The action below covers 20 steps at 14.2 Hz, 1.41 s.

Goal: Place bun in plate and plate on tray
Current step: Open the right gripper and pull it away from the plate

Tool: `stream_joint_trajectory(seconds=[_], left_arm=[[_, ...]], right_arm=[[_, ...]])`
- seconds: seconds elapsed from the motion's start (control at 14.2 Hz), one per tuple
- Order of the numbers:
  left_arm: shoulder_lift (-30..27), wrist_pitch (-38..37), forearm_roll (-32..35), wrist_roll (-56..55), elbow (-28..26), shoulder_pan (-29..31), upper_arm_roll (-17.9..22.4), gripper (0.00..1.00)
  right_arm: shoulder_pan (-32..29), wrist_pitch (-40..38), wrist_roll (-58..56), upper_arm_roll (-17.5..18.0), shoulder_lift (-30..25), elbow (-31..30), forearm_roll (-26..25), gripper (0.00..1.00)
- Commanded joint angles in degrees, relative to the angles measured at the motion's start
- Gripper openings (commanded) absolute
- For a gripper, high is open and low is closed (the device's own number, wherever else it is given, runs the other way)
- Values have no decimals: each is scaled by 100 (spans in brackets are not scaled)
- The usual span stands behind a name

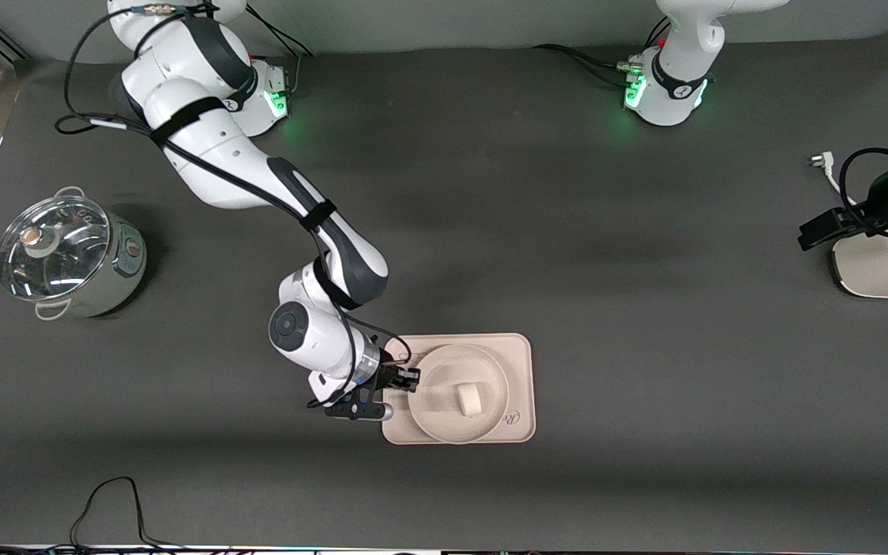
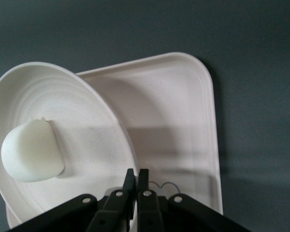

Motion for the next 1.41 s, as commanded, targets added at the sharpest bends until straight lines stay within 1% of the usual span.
stream_joint_trajectory(seconds=[0.0, 0.14, 0.21, 0.35, 0.49, 0.57, 0.71, 0.85, 0.92, 1.13, 1.34], left_arm=[[17, -41, -123, 102, 69, 73, -52, 100], [17, -32, -149, 102, 60, 65, -52, 100], [17, -40, -306, 6, 77, 56, -52, 100], [-9, -119, -316, 14, 95, 82, -52, 100], [0, -137, -334, 102, 121, 152, -17, 100], [-18, -198, -334, 110, 130, 161, -17, 100], [-27, -462, -342, 102, 139, 161, -8, 100], [8, -410, -343, 49, 139, 153, -17, 100], [26, -392, -351, 23, 139, 144, -17, 100], [26, -453, -360, 31, 130, 152, -17, 100], [26, -489, -360, 40, 130, 152, -17, 100]], right_arm=[[12, -44, -87, 56, 81, 294, -33, 29], [20, -44, -104, 47, 38, 268, -68, 99], [29, -44, -104, 47, 3, 285, -69, 100], [20, -157, -104, 38, -260, 250, -95, 100], [20, -691, -113, 21, -664, 154, -112, 100], [-6, -981, -113, 12, -970, -90, -104, 100], [-93, -1334, -131, -75, -1743, -871, -104, 100], [-269, -1746, -200, -129, -2612, -1592, -104, 100], [-296, -2045, -323, -190, -3035, -1839, -104, 100], [-314, -3117, -814, -812, -4134, -2280, -104, 100], [-322, -3576, -922, -1278, -5188, -2938, -104, 100]])
